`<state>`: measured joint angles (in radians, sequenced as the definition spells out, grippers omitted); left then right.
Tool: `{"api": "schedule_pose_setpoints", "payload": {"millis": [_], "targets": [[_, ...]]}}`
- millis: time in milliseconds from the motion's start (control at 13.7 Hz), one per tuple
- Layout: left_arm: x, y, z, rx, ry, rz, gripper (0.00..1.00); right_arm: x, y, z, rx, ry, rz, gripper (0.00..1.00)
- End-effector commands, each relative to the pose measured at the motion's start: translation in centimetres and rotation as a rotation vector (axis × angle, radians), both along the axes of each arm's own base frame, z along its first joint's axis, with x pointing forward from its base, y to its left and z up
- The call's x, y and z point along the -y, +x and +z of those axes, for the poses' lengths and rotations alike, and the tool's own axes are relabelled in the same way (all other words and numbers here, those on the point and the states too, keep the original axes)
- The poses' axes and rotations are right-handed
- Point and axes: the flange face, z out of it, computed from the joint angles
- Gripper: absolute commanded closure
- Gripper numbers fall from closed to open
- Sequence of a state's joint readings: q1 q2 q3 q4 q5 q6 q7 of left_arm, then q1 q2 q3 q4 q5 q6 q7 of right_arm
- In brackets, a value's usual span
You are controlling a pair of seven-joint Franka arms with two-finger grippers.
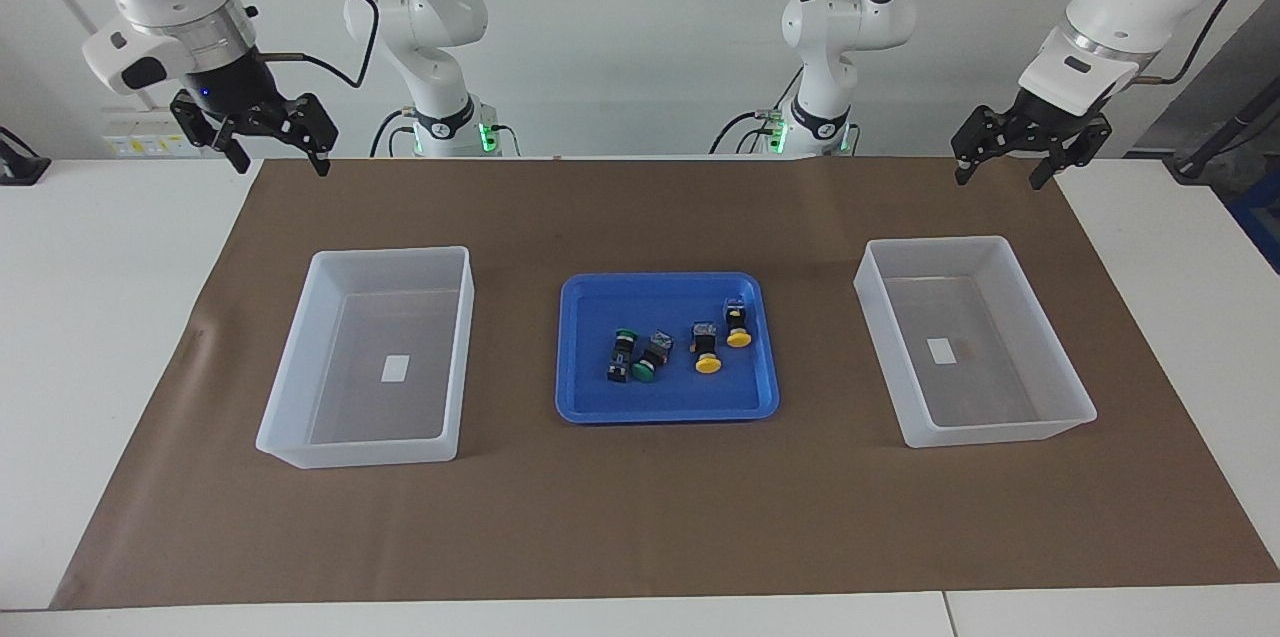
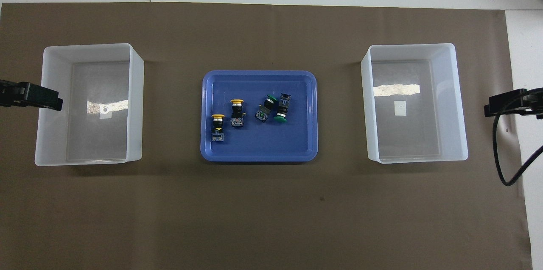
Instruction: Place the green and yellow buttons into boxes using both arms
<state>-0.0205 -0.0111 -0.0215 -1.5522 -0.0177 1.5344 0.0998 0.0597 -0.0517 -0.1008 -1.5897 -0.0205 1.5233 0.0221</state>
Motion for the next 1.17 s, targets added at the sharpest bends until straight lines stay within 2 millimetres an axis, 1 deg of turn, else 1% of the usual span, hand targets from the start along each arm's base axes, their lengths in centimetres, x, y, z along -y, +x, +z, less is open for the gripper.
{"api": "schedule_pose_setpoints", "payload": {"millis": [0, 439, 585, 659, 732, 805, 878, 951, 1024, 1098], "targets": [[-0.3, -0.7, 0.1, -0.004, -0.003, 0.001, 0.00, 0.0, -0.6, 0.2, -0.002, 0.015, 0.010, 0.00], [-0.3, -0.8, -0.1, -0.010, -0.003, 0.010, 0.00, -0.1, -0.7, 0.3, -0.002, 0.013, 0.011, 0.00], [-0.2, -0.8, -0.1, -0.010, -0.003, 0.007, 0.00, -0.1, -0.7, -0.2, 0.001, 0.014, 0.012, 0.00], [0.1, -0.8, -0.1, -0.010, -0.003, 0.002, 0.00, -0.2, -0.7, -0.2, 0.027, 0.013, 0.017, 0.00], [0.4, -0.9, -0.1, -0.012, -0.003, -0.004, 0.00, -0.8, -0.2, -0.3, 0.050, 0.012, 0.027, 0.00], [0.6, -0.8, -0.1, -0.009, -0.003, -0.009, 0.00, -3.0, 0.9, -1.3, 0.065, 0.010, 0.057, 0.00], [0.7, -0.9, -0.1, -0.009, -0.003, -0.007, 0.00, -5.9, 1.7, -2.1, 0.084, 0.011, 0.054, 0.00], [0.8, -0.8, -0.1, -0.007, -0.003, -0.007, 0.00, -8.0, 2.5, -2.8, 0.104, 0.014, 0.035, 0.00], [1.1, -0.8, -0.3, -0.003, -0.003, -0.011, 0.00, -9.4, 3.2, -3.9, 0.110, 0.014, 0.029, 0.00], [1.6, -0.8, -0.5, 0.003, -0.003, -0.020, 0.00, -10.9, 4.2, -5.6, 0.098, 0.012, 0.025, 0.00]]}}
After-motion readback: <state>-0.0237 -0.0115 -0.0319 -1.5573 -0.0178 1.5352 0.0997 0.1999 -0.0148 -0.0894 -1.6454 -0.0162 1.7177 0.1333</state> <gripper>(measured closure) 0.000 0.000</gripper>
